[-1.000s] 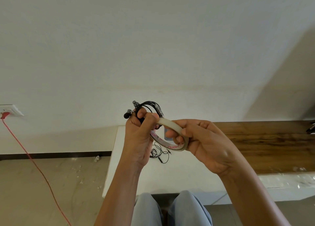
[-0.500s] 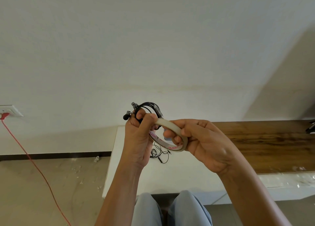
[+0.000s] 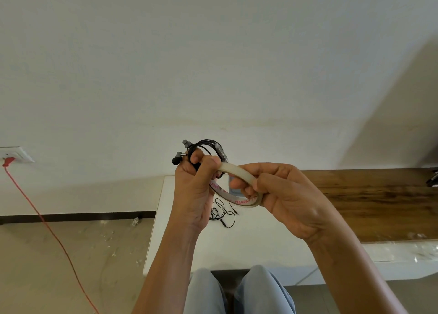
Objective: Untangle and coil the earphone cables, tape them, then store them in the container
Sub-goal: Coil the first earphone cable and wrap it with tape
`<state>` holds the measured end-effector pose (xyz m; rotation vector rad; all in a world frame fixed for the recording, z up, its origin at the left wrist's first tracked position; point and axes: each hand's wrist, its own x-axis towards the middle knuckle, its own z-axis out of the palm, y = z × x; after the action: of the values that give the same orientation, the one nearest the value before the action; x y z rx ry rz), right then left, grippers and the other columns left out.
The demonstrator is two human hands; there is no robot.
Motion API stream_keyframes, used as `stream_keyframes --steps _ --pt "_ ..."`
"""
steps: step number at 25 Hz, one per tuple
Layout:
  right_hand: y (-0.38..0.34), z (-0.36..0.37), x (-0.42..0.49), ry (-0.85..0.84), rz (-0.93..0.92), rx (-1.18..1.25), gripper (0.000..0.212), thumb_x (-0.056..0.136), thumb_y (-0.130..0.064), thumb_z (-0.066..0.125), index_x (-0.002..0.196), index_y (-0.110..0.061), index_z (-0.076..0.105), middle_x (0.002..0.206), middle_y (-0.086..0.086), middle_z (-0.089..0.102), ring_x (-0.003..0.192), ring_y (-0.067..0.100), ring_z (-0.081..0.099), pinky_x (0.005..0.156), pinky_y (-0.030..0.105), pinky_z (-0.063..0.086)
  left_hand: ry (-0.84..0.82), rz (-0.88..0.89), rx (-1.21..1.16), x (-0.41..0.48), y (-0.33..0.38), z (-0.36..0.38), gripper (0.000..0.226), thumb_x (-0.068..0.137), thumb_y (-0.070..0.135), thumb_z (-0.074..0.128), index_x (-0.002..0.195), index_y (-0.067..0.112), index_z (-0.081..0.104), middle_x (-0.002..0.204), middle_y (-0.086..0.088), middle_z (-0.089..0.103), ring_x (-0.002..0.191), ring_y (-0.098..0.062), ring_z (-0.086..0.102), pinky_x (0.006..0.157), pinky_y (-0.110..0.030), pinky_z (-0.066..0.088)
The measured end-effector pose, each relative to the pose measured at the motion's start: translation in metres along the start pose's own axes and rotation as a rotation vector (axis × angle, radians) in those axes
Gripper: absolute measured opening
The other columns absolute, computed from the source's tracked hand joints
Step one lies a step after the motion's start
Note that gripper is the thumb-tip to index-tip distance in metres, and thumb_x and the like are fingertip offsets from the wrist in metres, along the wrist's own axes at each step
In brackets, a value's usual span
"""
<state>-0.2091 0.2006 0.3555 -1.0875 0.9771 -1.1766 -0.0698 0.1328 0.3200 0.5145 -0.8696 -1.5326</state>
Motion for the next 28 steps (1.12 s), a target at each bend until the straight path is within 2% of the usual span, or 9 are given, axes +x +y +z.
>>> stream_keyframes --steps 7,10,12,14,17,20,23,26,28 --pt "-0.006 -0.002 -0.002 -0.007 -0.019 0.058 0.04 0.074 -0.002 0.044 0.098 -0.009 0.075 0.102 0.013 0.073 0.09 0.017 0.065 0.085 0.025 0.051 0.018 0.011 -0.054 0.001 -0.001 -0.002 0.032 0.068 0.005 0.062 0.07 0.021 0.034 0.052 0.01 0.041 0.048 -0.006 0.041 0.062 -0.022 0.04" --pt "-0.005 -0.005 -0.005 0.283 -0.124 -0.112 0.019 0.086 -0.013 0.059 0.099 -0.017 0.072 0.105 0.003 0.073 0.101 0.021 0.067 0.101 0.04 0.048 0.078 0.043 -0.097 0.003 0.001 -0.003 0.032 0.067 0.003 0.061 0.071 0.021 0.034 0.053 0.009 0.037 0.048 -0.005 0.038 0.056 -0.016 0.043" --pt "-0.003 -0.002 -0.009 0.479 -0.174 -0.291 0.011 0.085 -0.018 0.065 0.09 -0.023 0.073 0.096 -0.004 0.075 0.093 0.017 0.069 0.096 0.046 0.051 0.1 0.088 -0.084 0.003 0.003 -0.002 0.03 0.07 0.003 0.057 0.072 0.021 0.032 0.053 0.01 0.035 0.048 -0.005 0.035 0.055 -0.015 0.039" --pt "-0.004 0.006 -0.013 0.543 -0.196 -0.317 0.009 0.078 -0.026 0.067 0.082 -0.027 0.075 0.085 -0.004 0.076 0.084 0.018 0.071 0.089 0.047 0.055 0.101 0.155 -0.026 0.001 0.006 -0.001 0.034 0.064 0.008 0.061 0.071 0.023 0.031 0.055 0.012 0.034 0.051 -0.005 0.034 0.057 -0.016 0.035" --pt "-0.007 0.016 -0.016 0.574 -0.207 -0.378 0.005 0.072 -0.033 0.071 0.072 -0.031 0.076 0.074 -0.004 0.075 0.075 0.021 0.07 0.079 0.044 0.058 0.148 0.251 0.08 -0.003 0.006 0.004 0.035 0.067 0.005 0.059 0.07 0.022 0.029 0.055 0.016 0.035 0.053 -0.003 0.036 0.06 -0.015 0.035" --pt "-0.01 0.019 -0.015 0.595 -0.207 -0.433 0.008 0.075 -0.027 0.073 0.069 -0.033 0.073 0.07 -0.009 0.074 0.07 0.017 0.07 0.073 0.034 0.059 0.166 0.329 0.148 -0.008 0.003 0.008 0.035 0.068 0.001 0.058 0.068 0.022 0.031 0.057 0.016 0.038 0.053 -0.001 0.037 0.06 -0.011 0.039" --pt "-0.013 0.018 -0.013 0.596 -0.183 -0.453 0.01 0.078 -0.022 0.073 0.071 -0.029 0.075 0.068 -0.005 0.073 0.068 0.017 0.069 0.066 0.03 0.059 0.117 0.387 0.168 -0.011 0.004 0.009 0.034 0.059 0.009 0.064 0.064 0.032 0.04 0.066 -0.003 0.036 0.056 -0.003 0.04 0.061 -0.012 0.043" --pt "-0.016 0.013 -0.011 0.586 -0.155 -0.488 0.008 0.078 -0.021 0.072 0.072 -0.025 0.076 0.065 -0.007 0.072 0.067 0.015 0.068 0.054 0.017 0.046 0.076 0.437 0.175 -0.014 0.004 0.008 0.035 0.06 0.009 0.062 0.073 0.025 0.034 0.068 -0.009 0.035 0.056 -0.004 0.046 0.066 -0.013 0.045" --pt "-0.017 0.013 -0.01 0.581 -0.163 -0.543 0.008 0.078 -0.021 0.072 0.07 -0.024 0.075 0.062 -0.008 0.07 0.063 0.012 0.066 0.051 0.017 0.045 0.086 0.467 0.193 -0.015 0.003 0.007 0.036 0.06 0.008 0.062 0.073 0.028 0.034 0.062 -0.003 0.042 0.055 -0.004 0.049 0.073 -0.015 0.046"
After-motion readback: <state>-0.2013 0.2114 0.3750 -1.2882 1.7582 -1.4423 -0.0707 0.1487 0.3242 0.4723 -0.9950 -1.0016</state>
